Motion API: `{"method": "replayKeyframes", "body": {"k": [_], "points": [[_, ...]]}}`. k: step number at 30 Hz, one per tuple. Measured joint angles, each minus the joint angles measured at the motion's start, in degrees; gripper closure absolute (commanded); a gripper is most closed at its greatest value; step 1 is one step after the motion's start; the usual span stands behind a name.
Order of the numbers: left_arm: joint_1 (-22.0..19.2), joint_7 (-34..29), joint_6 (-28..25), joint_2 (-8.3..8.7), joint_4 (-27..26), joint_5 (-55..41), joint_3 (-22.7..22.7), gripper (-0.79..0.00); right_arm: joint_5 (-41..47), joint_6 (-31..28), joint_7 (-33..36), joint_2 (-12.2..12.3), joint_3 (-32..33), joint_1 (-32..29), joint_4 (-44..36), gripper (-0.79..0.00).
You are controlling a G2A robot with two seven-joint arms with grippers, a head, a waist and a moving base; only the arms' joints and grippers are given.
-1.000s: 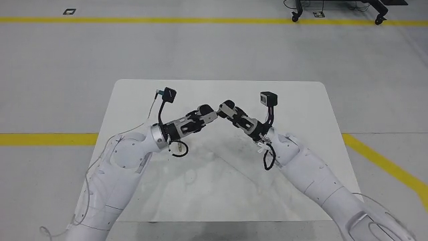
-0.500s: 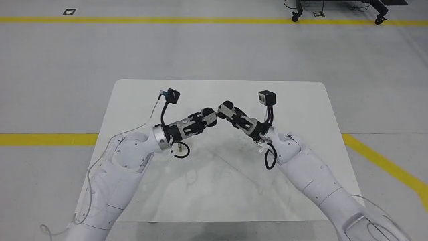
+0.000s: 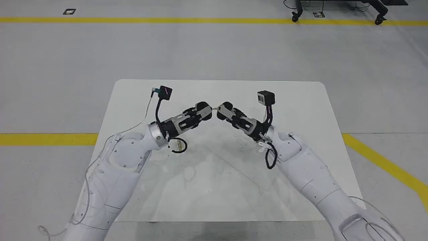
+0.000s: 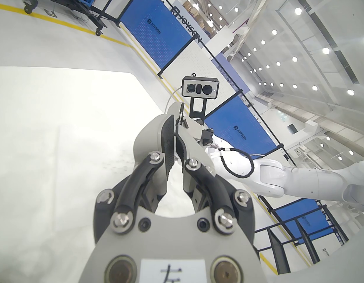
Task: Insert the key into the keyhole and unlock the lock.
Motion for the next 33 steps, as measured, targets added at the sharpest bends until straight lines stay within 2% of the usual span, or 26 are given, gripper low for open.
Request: {"method": "replayKeyframes", "body": {"k": [1,2,3,10,14,19,25,28,29,33], "points": [[0.0,0.3,-0.2,0.02,0.0,-0.1,-0.1,-0.671,0.1,0.0,0.4,-0.1,0.3,-0.1,0.0,0.000],[0.0,0.8,-0.4,0.02,0.0,-0.1,-0.3,-0.733,0.1,0.0,0.7,-0.2,0.6,-0.2,0.0,0.000],[0.1,1.5,-0.7,0.02,-0.1,-0.1,-0.4,-0.745,-0.2,0.0,1.1,-0.3,1.1,-0.3,0.0,0.000],[0.5,1.4,-2.5,0.11,-0.6,-0.2,0.0,-0.579,-1.3,0.0,2.4,-1.1,2.8,-1.5,-0.8,0.000],[0.5,0.8,-2.8,0.16,-0.6,-0.2,0.4,-0.376,-1.4,0.0,3.3,-1.5,3.6,-1.9,-1.0,0.000],[0.4,0.8,-2.7,0.18,-0.6,-0.2,0.8,-0.246,-1.2,0.0,4.6,-2.0,4.4,-2.2,-1.0,0.000],[0.3,0.7,-2.7,0.18,-0.7,0.4,1.5,-0.148,-0.6,0.0,6.3,-2.6,5.3,-2.3,-0.7,0.000],[0.2,0.7,-2.6,0.20,-0.6,0.8,1.7,-0.065,-0.4,0.0,7.2,-2.9,5.9,-2.4,-0.5,0.000],[0.2,0.8,-2.6,0.21,-0.6,0.8,1.8,-0.012,-0.4,0.0,7.4,-3.0,6.0,-2.4,-0.5,0.000],[0.1,1.1,-2.5,0.27,-0.5,0.9,1.7,0.000,0.0,0.0,9.0,-3.4,6.6,-2.5,-0.2,0.000]]}}
